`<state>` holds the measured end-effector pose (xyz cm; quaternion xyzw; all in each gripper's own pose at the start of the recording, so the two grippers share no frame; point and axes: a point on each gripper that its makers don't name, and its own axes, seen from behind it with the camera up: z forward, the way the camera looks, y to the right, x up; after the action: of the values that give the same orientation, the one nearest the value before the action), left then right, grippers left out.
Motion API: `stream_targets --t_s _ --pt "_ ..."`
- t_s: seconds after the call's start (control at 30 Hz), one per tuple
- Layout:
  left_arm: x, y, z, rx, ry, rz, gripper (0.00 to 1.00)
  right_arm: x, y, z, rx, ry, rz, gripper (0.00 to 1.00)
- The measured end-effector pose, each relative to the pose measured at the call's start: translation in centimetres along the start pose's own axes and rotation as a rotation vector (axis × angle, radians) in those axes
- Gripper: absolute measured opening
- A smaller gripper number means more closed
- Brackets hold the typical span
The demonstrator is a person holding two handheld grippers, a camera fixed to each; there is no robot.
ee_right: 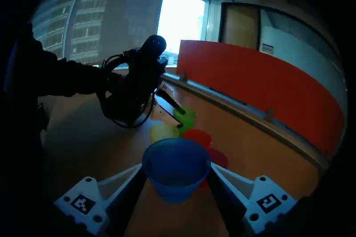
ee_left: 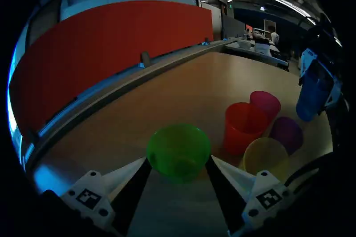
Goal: Pour water
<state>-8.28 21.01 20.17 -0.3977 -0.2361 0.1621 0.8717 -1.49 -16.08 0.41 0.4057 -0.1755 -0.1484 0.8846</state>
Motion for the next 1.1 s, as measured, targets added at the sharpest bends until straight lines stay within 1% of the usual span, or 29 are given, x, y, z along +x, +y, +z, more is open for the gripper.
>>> stream_targets --t_s 0.2,0.5,0.7,1.1 --pt "0.9 -0.3 -0.9 0.012 0.029 -0.019 0.84 0.5 -0.1 -0.1 -0.003 0.015 0.007 0.90" --pt "2.1 -0.4 -3.6 0.050 0.080 -0.022 0.84 1.9 -0.5 -0.7 -0.009 0.044 0.006 0.90" --pt "3.2 0.3 -6.0 0.067 0.123 -0.032 0.84 3.0 -1.1 -1.0 -0.008 0.072 0.012 0.90" --pt "5.6 2.1 -11.8 0.096 0.229 -0.045 0.84 5.1 -2.4 -1.8 -0.007 0.128 0.027 0.90"
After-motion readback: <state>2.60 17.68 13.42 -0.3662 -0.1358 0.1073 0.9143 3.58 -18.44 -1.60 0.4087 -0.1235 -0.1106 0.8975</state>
